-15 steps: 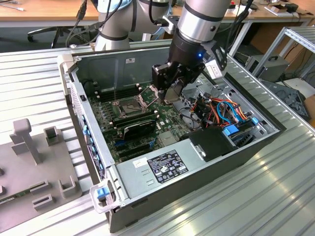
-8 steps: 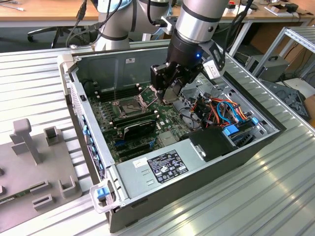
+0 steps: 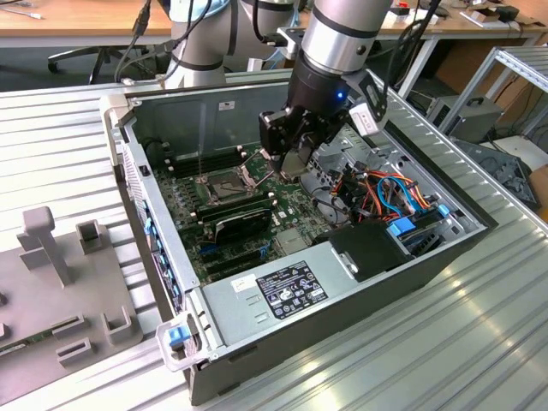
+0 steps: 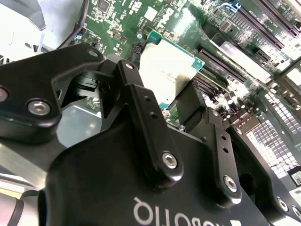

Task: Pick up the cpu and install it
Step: 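Pick up the cpu and move it towards the insertion slot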

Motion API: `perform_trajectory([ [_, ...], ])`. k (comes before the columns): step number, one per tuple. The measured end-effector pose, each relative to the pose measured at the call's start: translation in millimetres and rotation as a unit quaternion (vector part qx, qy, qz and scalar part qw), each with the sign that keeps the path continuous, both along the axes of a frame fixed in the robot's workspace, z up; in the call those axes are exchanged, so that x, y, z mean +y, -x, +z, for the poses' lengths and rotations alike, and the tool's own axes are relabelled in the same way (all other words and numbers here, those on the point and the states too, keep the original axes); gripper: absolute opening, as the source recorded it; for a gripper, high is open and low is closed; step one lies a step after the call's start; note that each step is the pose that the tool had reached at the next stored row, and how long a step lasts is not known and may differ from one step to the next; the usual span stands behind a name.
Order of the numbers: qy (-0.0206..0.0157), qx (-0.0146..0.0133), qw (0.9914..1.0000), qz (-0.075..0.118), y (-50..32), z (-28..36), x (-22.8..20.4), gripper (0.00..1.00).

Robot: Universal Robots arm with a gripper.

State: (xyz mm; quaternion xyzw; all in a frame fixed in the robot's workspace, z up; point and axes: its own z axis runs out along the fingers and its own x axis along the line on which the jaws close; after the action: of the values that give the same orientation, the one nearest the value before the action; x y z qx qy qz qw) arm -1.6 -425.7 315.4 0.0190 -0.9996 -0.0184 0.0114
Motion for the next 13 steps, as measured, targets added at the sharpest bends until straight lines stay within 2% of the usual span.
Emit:
perform_trajectory([
  [7,0.0001,0.0,1.0,0.0,0.8,-3.7,8.0,0.55],
  [13,0.0,0.0,1.0,0.0,1.1,-6.1,11.2,0.55],
])
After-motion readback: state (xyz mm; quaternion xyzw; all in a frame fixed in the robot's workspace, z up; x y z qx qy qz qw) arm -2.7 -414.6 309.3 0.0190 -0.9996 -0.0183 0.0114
